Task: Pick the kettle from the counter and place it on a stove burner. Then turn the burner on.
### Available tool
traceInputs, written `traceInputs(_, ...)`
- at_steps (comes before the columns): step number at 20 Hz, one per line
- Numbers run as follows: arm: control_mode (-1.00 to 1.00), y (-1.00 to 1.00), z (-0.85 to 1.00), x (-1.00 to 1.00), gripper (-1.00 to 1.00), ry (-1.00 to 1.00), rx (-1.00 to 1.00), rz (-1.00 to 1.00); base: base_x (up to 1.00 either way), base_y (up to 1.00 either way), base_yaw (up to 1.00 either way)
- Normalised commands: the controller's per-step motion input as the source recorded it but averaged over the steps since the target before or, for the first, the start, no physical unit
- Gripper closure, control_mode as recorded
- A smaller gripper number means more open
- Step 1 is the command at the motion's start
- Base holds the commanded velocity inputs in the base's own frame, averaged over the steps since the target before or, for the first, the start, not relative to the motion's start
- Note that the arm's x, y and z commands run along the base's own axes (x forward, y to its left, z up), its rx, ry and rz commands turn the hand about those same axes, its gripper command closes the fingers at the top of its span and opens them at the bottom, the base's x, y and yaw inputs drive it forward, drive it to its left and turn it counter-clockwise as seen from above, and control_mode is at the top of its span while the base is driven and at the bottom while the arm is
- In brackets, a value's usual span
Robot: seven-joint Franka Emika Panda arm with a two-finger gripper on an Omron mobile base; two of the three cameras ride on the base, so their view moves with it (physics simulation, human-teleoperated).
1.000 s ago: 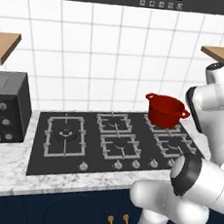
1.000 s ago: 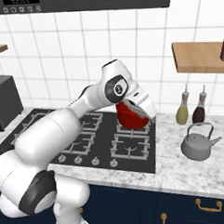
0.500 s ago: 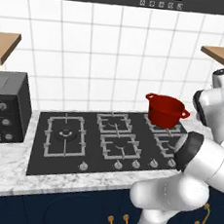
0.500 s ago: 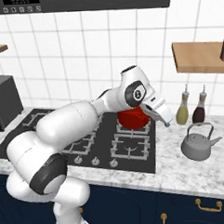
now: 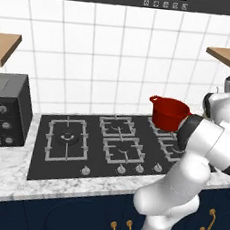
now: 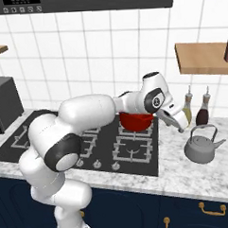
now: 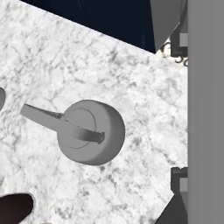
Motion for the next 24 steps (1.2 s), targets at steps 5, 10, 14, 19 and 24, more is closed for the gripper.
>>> traceInputs(5, -1.00, -0.30, -0.18, 0.40, -1.00, 0.02, 0.07, 0.00, 0.00, 0.00, 0.00)
traceInputs(10, -1.00, -0.30, -0.14, 0.26, -1.00, 0.01, 0.01, 0.00, 0.00, 0.00, 0.00)
traceInputs(14, -1.00, -0.32, -0.29, 0.24, -1.00, 0.00, 0.04, 0.00, 0.00, 0.00, 0.00)
traceInputs(19, -1.00, -0.31, -0.32, 0.31, -1.00, 0.00, 0.04, 0.00, 0.00, 0.00, 0.00)
traceInputs(24, -1.00, -0.24, -0.23, 0.26, -1.00, 0.01, 0.01, 0.00, 0.00, 0.00, 0.00)
